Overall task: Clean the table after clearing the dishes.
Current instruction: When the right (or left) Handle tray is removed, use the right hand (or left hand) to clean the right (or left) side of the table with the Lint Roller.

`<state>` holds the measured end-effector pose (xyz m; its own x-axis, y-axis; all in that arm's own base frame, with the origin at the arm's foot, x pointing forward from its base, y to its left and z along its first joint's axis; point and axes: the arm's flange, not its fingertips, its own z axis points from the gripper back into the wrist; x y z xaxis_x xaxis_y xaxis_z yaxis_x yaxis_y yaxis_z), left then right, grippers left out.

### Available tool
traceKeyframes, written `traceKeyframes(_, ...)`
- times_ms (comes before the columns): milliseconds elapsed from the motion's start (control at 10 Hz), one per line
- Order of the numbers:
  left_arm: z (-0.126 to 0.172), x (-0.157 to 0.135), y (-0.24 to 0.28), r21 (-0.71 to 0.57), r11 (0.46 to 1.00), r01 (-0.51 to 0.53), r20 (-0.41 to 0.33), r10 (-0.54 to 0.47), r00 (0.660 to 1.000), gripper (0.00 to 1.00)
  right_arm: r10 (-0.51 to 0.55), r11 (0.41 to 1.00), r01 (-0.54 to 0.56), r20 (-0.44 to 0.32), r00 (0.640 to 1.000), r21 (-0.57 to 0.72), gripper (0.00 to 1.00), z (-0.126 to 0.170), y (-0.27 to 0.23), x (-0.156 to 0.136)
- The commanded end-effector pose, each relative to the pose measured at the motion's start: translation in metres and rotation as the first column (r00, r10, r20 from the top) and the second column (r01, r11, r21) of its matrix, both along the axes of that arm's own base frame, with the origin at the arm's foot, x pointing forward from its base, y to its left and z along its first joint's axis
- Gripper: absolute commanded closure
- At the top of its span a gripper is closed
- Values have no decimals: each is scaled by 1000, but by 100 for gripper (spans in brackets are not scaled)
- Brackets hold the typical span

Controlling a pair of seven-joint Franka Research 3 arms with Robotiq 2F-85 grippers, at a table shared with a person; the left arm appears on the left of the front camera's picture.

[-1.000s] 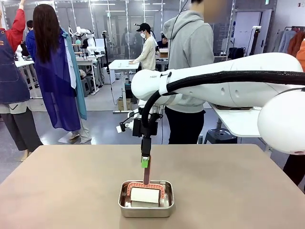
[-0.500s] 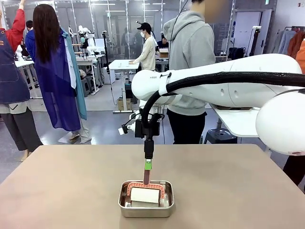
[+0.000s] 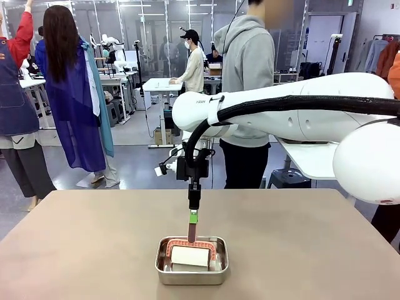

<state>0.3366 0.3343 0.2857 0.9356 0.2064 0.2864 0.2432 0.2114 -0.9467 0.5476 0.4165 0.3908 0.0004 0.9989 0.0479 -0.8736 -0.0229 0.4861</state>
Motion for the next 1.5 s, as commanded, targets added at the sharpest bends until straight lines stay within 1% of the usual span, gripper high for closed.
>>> traceKeyframes(0,2,-3,-1,1,1000,-5,-1,5,1000,0,-7,1000,7,-3,1000,-22,100,5,7,2)
traceKeyframes(200,2,-3,-1,1,1000,-5,-1,5,1000,0,-31,999,31,6,999,-32,100,13,7,-6)
traceKeyframes(300,2,-3,-1,1,1000,-5,-1,5,1000,0,-71,997,71,18,997,-10,100,27,1,-18)
traceKeyframes(400,2,-3,-1,1,1000,-5,-1,5,1000,0,-122,992,122,2,993,-27,100,44,-12,-35)
traceKeyframes(500,2,-3,-1,1,1000,-5,-1,5,1000,0,-188,980,188,6,982,-60,100,66,-32,-53)
traceKeyframes(600,2,-3,-1,1,1000,-5,-1,5,1000,0,-279,959,278,-1,960,-60,88,92,-59,-74)
traceKeyframes(700,2,-3,-1,1,1000,-5,-1,5,1000,0,-362,927,361,0,932,-101,88,108,-81,-96)
traceKeyframes(800,2,-3,-1,1,1000,-5,-1,5,1000,0,-492,860,491,27,870,-142,88,119,-108,-120)
traceKeyframes(900,2,-3,-1,1,1000,-5,-1,5,1000,0,-653,753,653,29,757,-82,88,121,-143,-139)
traceKeyframes(1000,2,-3,-1,1,1000,-5,-1,5,1000,0,-779,625,779,16,627,-54,88,119,-176,-156)
traceKeyframes(1100,2,-3,-1,1,1000,-5,-1,5,1000,0,-881,473,880,-1,474,-40,88,114,-209,-171)
traceKeyframes(1200,2,-3,-1,1,1000,-5,-1,5,1000,0,-941,337,941,-1,337,-26,88,107,-236,-182)
traceKeyframes(1300,2,-3,-1,1,1000,-5,-1,5,1000,0,-972,235,971,-12,234,-37,88,96,-260,-191)
traceKeyframes(1400,2,-3,-1,1,1000,-5,-1,5,1000,0,-988,152,988,-41,152,-10,88,86,-282,-201)
